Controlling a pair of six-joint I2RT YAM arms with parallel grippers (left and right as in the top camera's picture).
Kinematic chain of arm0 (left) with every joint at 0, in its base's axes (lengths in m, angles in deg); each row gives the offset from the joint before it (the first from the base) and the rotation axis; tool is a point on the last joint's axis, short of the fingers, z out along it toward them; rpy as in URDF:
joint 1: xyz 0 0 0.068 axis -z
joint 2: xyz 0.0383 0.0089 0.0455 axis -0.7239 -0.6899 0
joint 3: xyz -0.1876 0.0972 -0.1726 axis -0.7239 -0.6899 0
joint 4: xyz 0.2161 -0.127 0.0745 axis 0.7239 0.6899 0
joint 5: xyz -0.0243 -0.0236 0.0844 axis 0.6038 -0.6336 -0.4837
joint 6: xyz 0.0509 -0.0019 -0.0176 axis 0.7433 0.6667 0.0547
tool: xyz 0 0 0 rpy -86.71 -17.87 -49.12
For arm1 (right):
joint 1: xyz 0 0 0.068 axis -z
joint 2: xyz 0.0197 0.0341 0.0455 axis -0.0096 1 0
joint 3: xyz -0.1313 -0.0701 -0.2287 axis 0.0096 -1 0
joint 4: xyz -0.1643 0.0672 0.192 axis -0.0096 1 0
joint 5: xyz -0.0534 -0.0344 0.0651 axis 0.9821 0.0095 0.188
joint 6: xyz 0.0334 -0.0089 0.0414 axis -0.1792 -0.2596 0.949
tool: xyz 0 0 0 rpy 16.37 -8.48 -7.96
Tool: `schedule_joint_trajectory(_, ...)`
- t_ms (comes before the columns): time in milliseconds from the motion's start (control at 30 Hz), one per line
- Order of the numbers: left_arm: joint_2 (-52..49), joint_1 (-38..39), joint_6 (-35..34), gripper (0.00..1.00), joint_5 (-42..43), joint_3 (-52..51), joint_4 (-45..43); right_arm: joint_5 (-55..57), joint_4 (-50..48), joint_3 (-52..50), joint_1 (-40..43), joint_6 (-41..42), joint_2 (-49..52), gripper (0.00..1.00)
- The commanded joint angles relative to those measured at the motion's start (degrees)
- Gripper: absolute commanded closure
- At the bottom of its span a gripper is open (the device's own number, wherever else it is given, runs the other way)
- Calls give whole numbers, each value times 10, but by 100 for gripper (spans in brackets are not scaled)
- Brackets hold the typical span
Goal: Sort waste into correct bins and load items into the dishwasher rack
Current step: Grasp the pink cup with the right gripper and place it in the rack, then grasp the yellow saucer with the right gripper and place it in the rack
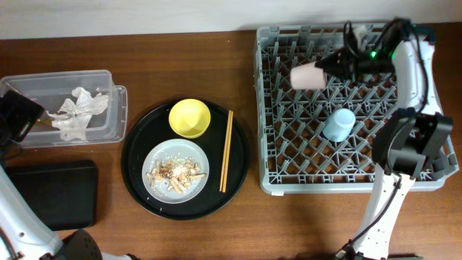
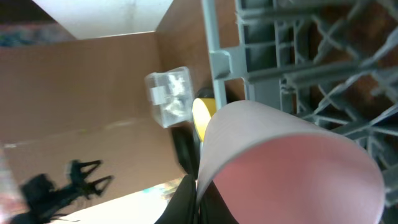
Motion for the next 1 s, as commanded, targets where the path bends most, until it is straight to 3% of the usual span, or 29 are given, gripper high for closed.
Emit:
schedule_joint_trajectory(0,3,-2,-5,1,-5,1,0,-106,-40,-102,39,-19,-6,96)
schedule_joint_trajectory(333,3,-2,-5,1,-5,1,0,78,-30,-84,134,-10,-25,94)
schedule_joint_trajectory(367,3,-2,-5,1,-5,1,0,180,-17,-46,148,16,-48,84)
schedule_joint_trajectory(433,3,-2,-5,1,-5,1,0,349,49,98,156,38,-93,49)
schedule_joint_trajectory(500,3,-2,-5,1,-5,1,0,375,121,248,144,39,-117,46)
schedule_joint_trajectory(533,3,-2,-5,1,-5,1,0,375,140,318,117,39,-134,46)
schedule_joint_trajectory(633,3,-2,-5,1,-5,1,0,376,140,326,-28,38,-186,45)
schedule_joint_trajectory(700,3,-2,-5,1,-5,1,0,489,135,321,-196,54,-176,46)
schedule_joint_trajectory(767,3,-2,-5,1,-5,1,0,617,75,302,-388,76,-122,46)
schedule_joint_trajectory(867,3,-2,-5,1,-5,1,0,731,-54,277,-538,76,-12,46)
schedule_joint_trajectory(967,3,-2,-5,1,-5,1,0,790,-147,276,-626,76,118,45)
